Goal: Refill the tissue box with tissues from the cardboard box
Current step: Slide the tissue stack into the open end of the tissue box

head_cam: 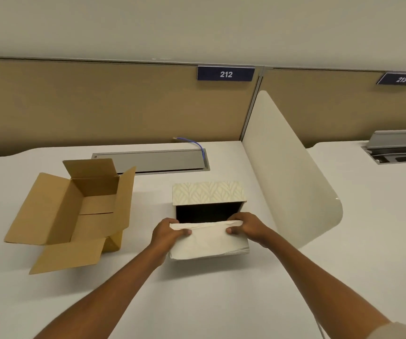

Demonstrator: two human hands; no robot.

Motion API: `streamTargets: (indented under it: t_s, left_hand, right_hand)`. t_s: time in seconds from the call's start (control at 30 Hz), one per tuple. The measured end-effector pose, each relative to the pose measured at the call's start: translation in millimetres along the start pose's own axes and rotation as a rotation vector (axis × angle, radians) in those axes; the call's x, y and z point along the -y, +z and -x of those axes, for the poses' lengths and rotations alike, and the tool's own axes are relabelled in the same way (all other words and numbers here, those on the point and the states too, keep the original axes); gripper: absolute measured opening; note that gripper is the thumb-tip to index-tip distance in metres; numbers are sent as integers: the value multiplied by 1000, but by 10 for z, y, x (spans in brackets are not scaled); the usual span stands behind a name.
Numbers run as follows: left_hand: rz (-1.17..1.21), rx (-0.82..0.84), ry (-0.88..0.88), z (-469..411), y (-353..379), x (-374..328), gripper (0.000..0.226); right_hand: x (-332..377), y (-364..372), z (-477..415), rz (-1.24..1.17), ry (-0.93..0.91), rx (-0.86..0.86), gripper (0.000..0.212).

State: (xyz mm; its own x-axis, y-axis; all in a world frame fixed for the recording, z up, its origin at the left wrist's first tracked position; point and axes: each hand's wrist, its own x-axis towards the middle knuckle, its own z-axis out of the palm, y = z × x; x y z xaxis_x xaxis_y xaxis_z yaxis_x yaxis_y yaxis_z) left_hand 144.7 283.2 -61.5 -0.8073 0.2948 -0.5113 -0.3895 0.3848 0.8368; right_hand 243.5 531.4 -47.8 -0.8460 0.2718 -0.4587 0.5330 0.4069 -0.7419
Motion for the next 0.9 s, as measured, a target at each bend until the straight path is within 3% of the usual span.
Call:
streamTargets:
  t_s: [0.23,0.67,0.83,0.9]
  left_hand:
    - [-9,-35,-51,-263,246,120,46]
    - [-210,-30,21,-474,306,124,54]
    - [-551,-115,162,-368,280,103,65]
    - [-792,-195,324,-278,225,139,77]
  right_hand:
    - [-280,6,-242,-39,9,-77,48]
    - [-290,117,-385,-47,35,-195,46]
    - [-299,191,-392,86,75,-254,54]
    - [-297,227,-362,221,82,-301,65]
